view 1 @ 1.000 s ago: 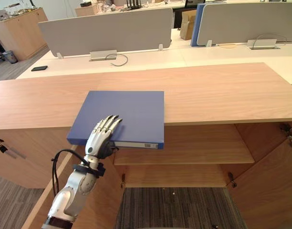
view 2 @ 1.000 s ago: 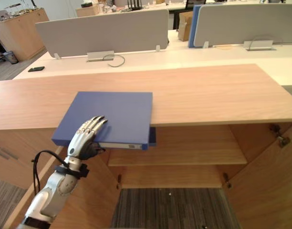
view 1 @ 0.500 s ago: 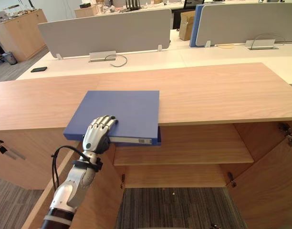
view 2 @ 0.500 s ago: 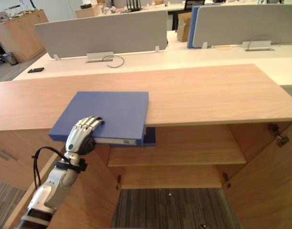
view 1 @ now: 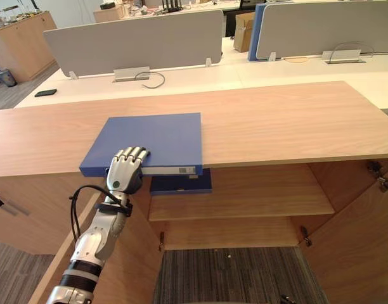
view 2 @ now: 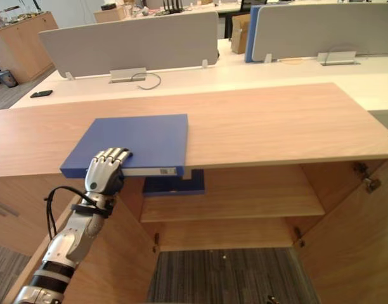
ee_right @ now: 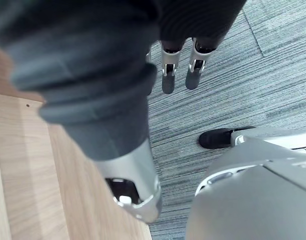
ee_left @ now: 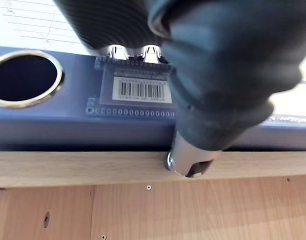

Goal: Walk over to the cabinet, pick up the folder, carry it to the office cabinet, place the folder inside the office cabinet, then close the office cabinet door

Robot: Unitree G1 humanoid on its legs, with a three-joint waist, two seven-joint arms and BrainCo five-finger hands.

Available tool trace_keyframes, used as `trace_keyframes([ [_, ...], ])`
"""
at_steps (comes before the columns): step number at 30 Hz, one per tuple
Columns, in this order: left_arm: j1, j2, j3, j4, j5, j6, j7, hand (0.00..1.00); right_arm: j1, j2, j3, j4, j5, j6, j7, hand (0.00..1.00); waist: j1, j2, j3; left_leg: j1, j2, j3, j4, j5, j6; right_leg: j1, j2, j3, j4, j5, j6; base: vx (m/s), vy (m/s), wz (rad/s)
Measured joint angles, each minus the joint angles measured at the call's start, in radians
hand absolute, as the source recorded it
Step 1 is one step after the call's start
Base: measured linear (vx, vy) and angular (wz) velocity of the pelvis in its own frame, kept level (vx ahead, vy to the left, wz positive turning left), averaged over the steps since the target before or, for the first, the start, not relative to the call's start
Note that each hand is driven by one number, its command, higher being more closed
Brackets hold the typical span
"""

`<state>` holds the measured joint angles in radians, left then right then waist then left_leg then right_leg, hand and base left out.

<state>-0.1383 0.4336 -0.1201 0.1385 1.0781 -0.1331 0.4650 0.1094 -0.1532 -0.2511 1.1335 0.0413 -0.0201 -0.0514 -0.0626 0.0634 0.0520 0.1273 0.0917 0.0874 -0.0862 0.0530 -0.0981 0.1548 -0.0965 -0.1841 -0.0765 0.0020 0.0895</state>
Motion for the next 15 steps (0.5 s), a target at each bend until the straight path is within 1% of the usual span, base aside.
trace_keyframes([
  [3, 0.007, -0.013, -0.006, -0.02, -0.001, 0.011, 0.0, 1.0, 0.001, 0.001, 0.001, 0.0, 0.001, 0.0, -0.001, 0.0, 0.0, 0.0, 0.0, 0.002, 0.0, 0.0, 0.0, 0.0, 0.0, 0.002, 0.0, 0.0, 0.0, 0.0, 0.0, 0.0, 0.0, 0.0],
  [5, 0.069, -0.082, 0.006, -0.135, -0.032, 0.03, -0.009, 1.0, 0.004, 0.003, 0.001, 0.0, 0.003, -0.001, -0.007, 0.0, 0.002, 0.001, 0.0, 0.002, -0.001, 0.0, 0.0, -0.001, 0.002, 0.001, -0.002, 0.001, 0.0, 0.0, 0.0, 0.0, 0.0, 0.0],
  [7, 0.137, -0.131, -0.001, -0.233, -0.069, 0.026, -0.015, 1.0, 0.009, 0.005, 0.001, 0.001, 0.008, -0.001, -0.014, 0.0, 0.002, 0.001, 0.0, 0.001, -0.002, 0.002, 0.0, -0.004, 0.002, 0.001, -0.003, 0.001, -0.002, 0.0, 0.0, 0.0, 0.0, 0.0],
  [9, 0.209, -0.175, -0.045, -0.355, -0.119, -0.005, -0.016, 1.0, 0.023, 0.011, 0.001, 0.001, 0.016, -0.001, -0.022, 0.0, 0.01, 0.001, 0.0, 0.001, -0.002, 0.002, 0.0, -0.005, 0.002, 0.002, -0.003, 0.001, -0.004, 0.0, 0.0, 0.0, 0.0, 0.0],
  [10, 0.23, -0.191, -0.068, -0.4, -0.173, -0.031, -0.025, 1.0, 0.027, 0.016, 0.001, 0.002, 0.017, -0.001, -0.025, 0.0, 0.012, 0.001, 0.0, 0.001, -0.002, 0.002, 0.0, -0.005, 0.002, 0.002, -0.002, 0.001, -0.004, 0.0, 0.0, 0.0, 0.0, 0.0],
  [11, 0.24, -0.204, -0.083, -0.431, -0.235, -0.058, -0.035, 1.0, 0.03, 0.02, 0.006, 0.001, 0.02, -0.001, -0.028, 0.0, 0.013, 0.002, 0.0, 0.001, -0.002, 0.002, 0.0, -0.005, 0.002, 0.002, -0.002, 0.001, -0.003, 0.0, 0.0, 0.0, 0.0, 0.0],
  [13, 0.247, -0.215, -0.102, -0.455, -0.294, -0.084, -0.05, 1.0, 0.03, 0.023, 0.017, 0.0, 0.028, -0.002, -0.029, 0.0, 0.015, 0.002, -0.001, 0.001, -0.002, 0.002, 0.0, -0.005, 0.002, 0.002, -0.002, 0.001, -0.002, 0.0, 0.0, 0.0, 0.0, 0.0],
  [14, 0.257, -0.218, -0.113, -0.47, -0.34, -0.098, -0.062, 1.0, 0.031, 0.026, 0.02, -0.002, 0.062, -0.006, -0.03, 0.0, 0.015, 0.002, -0.001, 0.001, -0.001, 0.002, 0.0, -0.005, 0.002, 0.001, -0.002, 0.001, -0.002, 0.0, 0.0, 0.0, 0.0, 0.0],
  [15, 0.266, -0.218, -0.12, -0.485, -0.363, -0.109, -0.07, 1.0, 0.031, 0.028, 0.026, -0.004, 0.099, -0.014, -0.032, 0.0, 0.014, 0.003, -0.002, 0.001, 0.0, 0.002, 0.0, -0.005, 0.002, 0.001, -0.002, 0.001, -0.001, 0.0, 0.0, 0.0, 0.0, 0.0],
])
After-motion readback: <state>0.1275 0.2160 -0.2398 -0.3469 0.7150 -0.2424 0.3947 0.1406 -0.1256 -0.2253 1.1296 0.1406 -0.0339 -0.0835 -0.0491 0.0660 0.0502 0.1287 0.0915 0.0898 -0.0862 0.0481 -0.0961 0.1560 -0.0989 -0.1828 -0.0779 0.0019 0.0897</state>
